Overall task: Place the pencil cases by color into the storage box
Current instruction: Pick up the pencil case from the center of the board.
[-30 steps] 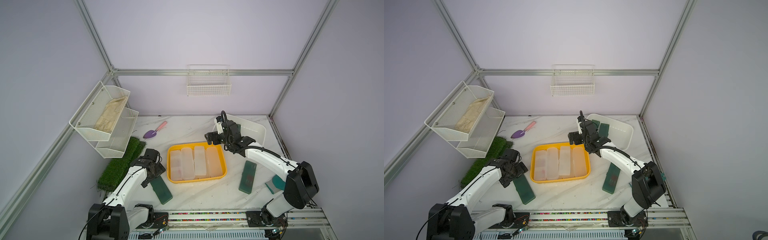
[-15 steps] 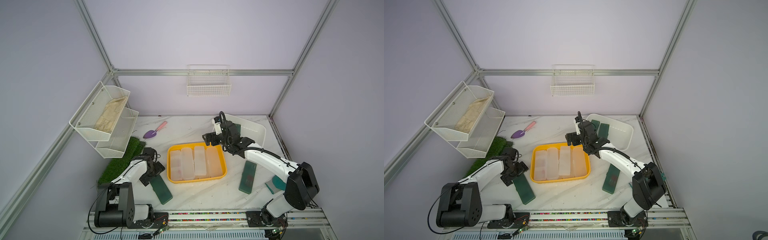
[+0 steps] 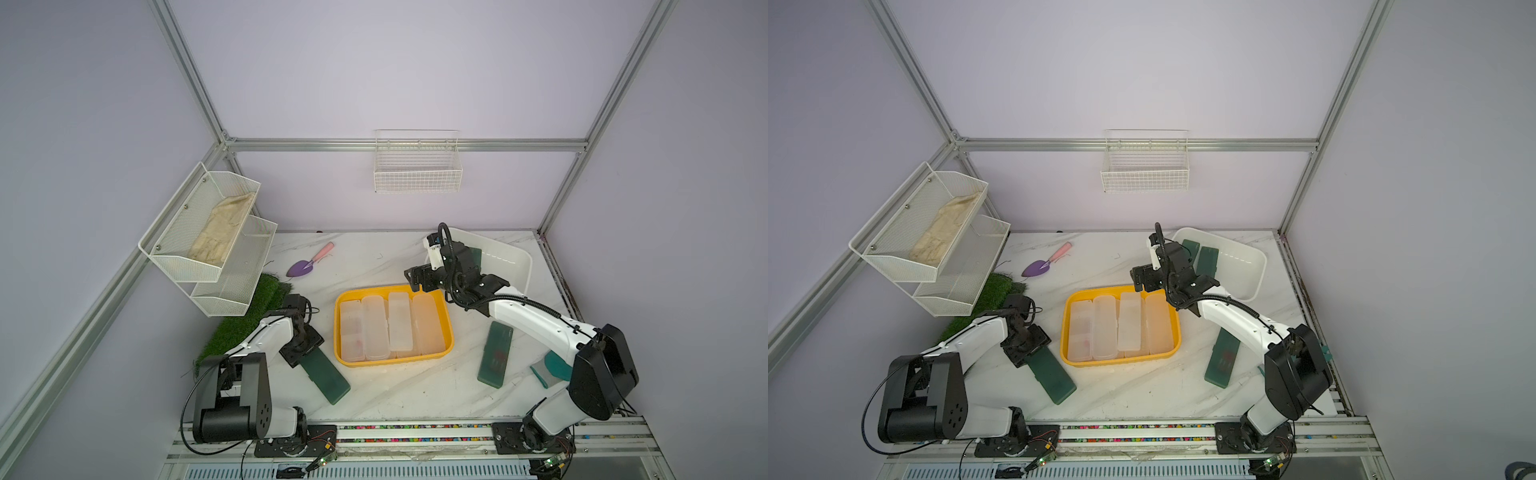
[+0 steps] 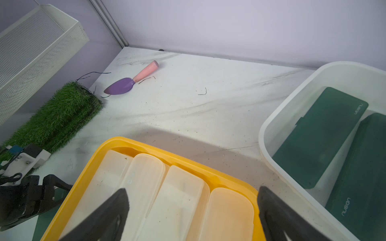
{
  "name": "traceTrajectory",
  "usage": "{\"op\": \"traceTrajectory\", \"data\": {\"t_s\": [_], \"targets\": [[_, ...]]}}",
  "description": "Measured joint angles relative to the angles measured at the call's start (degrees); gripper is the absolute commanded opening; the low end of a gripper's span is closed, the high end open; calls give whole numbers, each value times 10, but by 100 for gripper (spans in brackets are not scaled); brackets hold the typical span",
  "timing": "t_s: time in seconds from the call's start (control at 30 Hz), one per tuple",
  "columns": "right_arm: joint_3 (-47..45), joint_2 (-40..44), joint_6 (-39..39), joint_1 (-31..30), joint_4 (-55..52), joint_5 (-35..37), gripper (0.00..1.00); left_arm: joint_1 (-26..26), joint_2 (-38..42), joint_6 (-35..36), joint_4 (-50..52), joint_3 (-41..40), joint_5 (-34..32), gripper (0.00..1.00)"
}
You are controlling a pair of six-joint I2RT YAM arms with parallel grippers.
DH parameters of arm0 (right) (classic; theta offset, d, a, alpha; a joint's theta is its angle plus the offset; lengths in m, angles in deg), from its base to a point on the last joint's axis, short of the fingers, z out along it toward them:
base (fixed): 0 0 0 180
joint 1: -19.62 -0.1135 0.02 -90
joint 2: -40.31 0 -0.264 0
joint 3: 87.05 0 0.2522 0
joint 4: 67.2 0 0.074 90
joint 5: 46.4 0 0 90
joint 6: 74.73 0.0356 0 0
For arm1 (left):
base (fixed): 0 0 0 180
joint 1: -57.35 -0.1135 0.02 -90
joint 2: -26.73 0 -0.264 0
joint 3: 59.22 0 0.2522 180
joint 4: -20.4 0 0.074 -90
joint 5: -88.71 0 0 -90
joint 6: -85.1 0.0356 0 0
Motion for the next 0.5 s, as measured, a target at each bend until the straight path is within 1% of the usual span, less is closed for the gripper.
{"op": "traceTrajectory", "data": {"t_s": [0.17,0.3,0.5], "targets": [[1,-4,-1,0,6,0,97,-4,-1,3,5,4,2,52],[1,-5,-1,0,8,0,97,-6,3,8,18,16,-3,53],[1,-6,-1,0,11,0,97,-6,22,33,39,60,-7,53]]}}
